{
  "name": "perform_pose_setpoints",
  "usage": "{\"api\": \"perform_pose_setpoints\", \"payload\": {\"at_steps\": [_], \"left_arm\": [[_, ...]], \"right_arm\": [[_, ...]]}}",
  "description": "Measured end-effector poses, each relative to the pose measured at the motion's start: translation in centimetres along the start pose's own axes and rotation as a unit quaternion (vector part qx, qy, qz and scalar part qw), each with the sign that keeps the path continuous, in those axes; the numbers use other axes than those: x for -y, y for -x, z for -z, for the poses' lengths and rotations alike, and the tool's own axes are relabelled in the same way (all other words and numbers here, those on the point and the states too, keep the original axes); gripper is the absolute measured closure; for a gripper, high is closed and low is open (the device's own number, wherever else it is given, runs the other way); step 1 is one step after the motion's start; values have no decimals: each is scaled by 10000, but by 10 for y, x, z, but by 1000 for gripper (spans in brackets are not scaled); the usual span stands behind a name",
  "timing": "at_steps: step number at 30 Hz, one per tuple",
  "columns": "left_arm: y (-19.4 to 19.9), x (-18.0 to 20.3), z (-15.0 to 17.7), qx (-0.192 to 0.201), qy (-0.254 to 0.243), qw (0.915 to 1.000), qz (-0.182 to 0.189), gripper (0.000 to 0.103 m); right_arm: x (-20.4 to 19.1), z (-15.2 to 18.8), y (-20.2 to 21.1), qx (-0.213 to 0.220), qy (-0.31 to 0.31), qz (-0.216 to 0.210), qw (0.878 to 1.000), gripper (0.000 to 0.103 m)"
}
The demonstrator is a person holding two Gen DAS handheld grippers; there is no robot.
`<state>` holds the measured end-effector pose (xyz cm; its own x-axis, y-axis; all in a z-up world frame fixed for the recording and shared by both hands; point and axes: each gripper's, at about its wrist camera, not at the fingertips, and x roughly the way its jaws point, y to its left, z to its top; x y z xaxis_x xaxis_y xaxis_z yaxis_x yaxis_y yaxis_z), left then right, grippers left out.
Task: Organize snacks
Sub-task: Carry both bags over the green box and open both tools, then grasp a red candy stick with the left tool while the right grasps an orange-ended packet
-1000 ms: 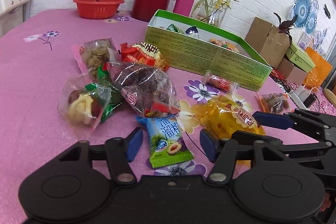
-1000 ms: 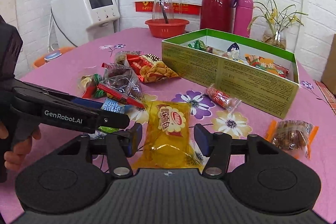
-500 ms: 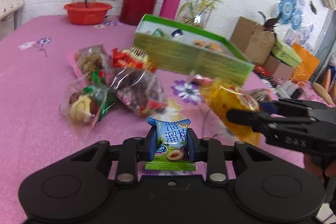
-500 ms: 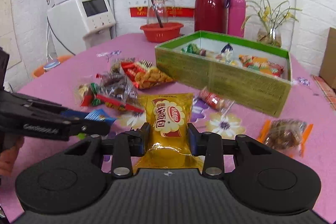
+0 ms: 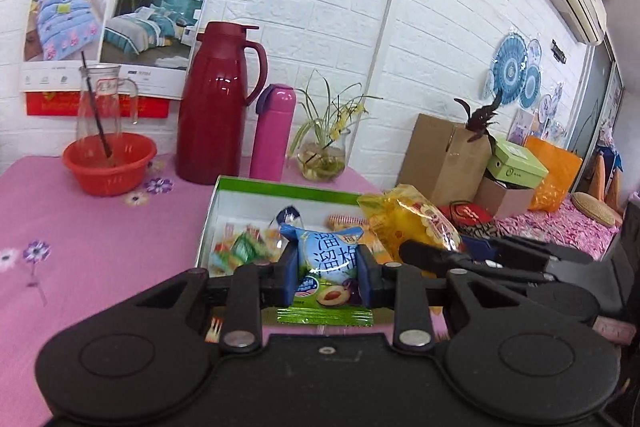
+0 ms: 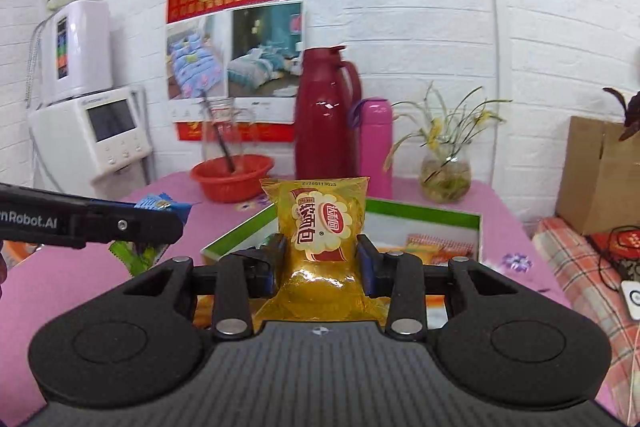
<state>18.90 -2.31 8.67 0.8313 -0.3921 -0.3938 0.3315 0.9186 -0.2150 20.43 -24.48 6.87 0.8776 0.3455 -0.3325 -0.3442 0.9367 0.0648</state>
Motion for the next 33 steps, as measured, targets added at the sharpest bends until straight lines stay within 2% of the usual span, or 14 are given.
{"api": "perform_pose_setpoints", "payload": {"at_steps": [8, 10, 11, 12, 13, 15, 22, 28, 33], "left_arm": [[-83, -18, -12, -298, 168, 9993, -120, 70], [-101, -23, -9, -423, 170, 9989, -132, 64], [-107, -25, -8, -453, 164, 9987, -167, 57], [-112, -27, -5, -471, 177, 9984, -241, 15], [-114, -28, -4, -474, 211, 9981, -342, 0], [-112, -32, -1, -323, 289, 9977, -524, 0], [-87, -25, -2, -313, 312, 9976, -536, 0], [-54, 4, 12, -331, 11, 9991, -256, 0], [-47, 25, 37, -628, -241, 9977, 41, 0]], "right_arm": [[29, 12, -56, -263, -310, 245, 9989, 39], [35, 18, -68, -316, -409, 244, 9984, 37], [36, 21, -73, -356, -387, 266, 9983, 27], [37, 23, -78, -449, -301, 309, 9981, 18], [37, 25, -80, -521, -216, 384, 9977, 3], [40, 28, -75, -451, -124, 418, 9980, 2], [47, 14, -31, -101, -277, 307, 9991, 0], [46, 15, 19, 141, -248, 352, 9990, 0], [44, 33, 46, -60, -118, 351, 9993, 0]]}}
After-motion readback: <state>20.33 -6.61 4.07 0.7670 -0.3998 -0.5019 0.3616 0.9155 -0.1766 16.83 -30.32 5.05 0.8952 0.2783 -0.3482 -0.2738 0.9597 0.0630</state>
